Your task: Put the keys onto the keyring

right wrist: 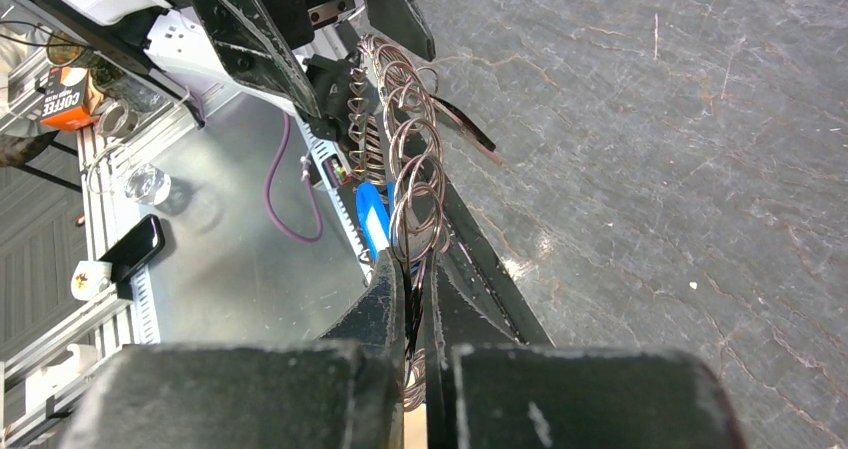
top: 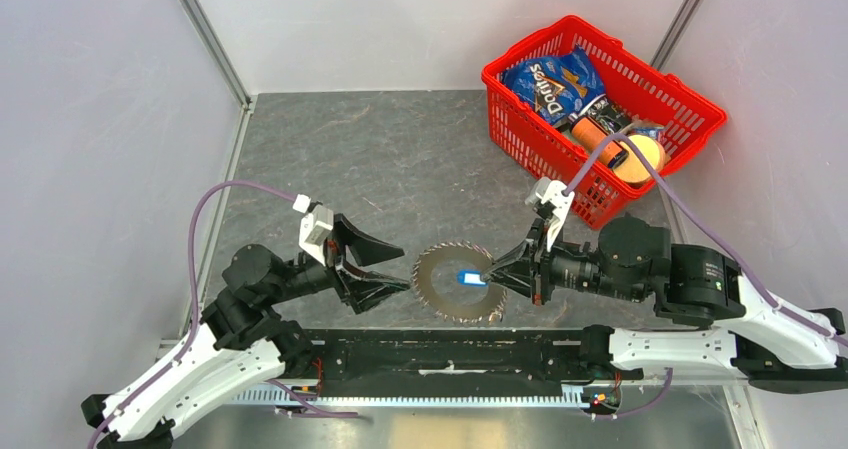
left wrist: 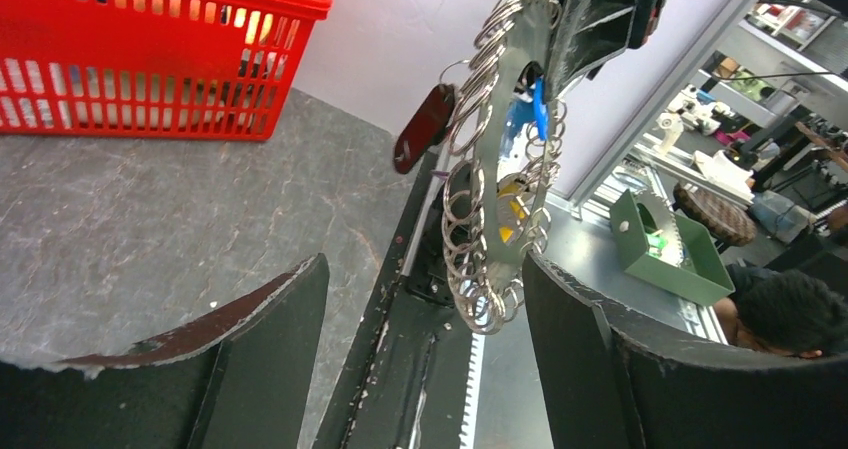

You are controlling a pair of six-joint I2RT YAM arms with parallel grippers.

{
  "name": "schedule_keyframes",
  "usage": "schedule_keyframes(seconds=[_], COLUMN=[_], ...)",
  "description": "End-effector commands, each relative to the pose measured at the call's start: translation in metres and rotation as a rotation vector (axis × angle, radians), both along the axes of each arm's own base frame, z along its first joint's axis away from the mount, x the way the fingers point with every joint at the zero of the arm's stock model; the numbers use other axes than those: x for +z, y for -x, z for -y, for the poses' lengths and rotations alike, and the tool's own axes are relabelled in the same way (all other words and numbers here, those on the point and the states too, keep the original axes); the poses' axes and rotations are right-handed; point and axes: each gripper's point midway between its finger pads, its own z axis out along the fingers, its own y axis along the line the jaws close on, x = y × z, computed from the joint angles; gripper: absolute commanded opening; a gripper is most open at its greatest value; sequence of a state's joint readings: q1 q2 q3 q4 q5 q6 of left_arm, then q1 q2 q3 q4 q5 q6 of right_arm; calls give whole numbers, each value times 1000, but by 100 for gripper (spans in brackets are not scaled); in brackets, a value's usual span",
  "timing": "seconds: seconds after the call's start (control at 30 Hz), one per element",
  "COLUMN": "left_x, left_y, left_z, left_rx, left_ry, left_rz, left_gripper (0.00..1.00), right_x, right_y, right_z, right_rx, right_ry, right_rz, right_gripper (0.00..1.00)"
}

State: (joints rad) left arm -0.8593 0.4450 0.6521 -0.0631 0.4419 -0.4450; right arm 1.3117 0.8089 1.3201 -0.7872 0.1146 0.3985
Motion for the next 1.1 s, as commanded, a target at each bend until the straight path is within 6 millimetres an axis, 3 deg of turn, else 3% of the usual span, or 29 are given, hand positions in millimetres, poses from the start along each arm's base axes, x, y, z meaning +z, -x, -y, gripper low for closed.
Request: schedule_keyframes(seconds=[0.0,0.53,0.6,0.67,0.77,0.9,0.97,1.07], left_x=[30,39,40,40,40,44,46,50], left_y=[12,25,28,29,28,26,26,28], left_z=[1,12,13,15,17,16,15,15], left_rx=[-67,-187,-209,-224,-224,-208,-210,-215], left_ry=[114,189,190,183,180,189,193,200], left_rz=[36,4,13,8,4,13,18,27], left_gripper=[78,76,64,37,3,2,2,2], right_x=[37,51,51,50,50,48,47,45], right_y=[7,10,9,6,1,-7,-12,-16], right_z=[-1,-23,-25,-26,-24,-19,-16,-13], right_rx=[42,106,105,93,62,9,-25,-52], right_ry=[-110,-125,-120,-115,-115,-111,-109,-108], right_rz=[30,55,59,63,69,78,82,85], right_gripper=[0,0,0,0,0,0,11,53])
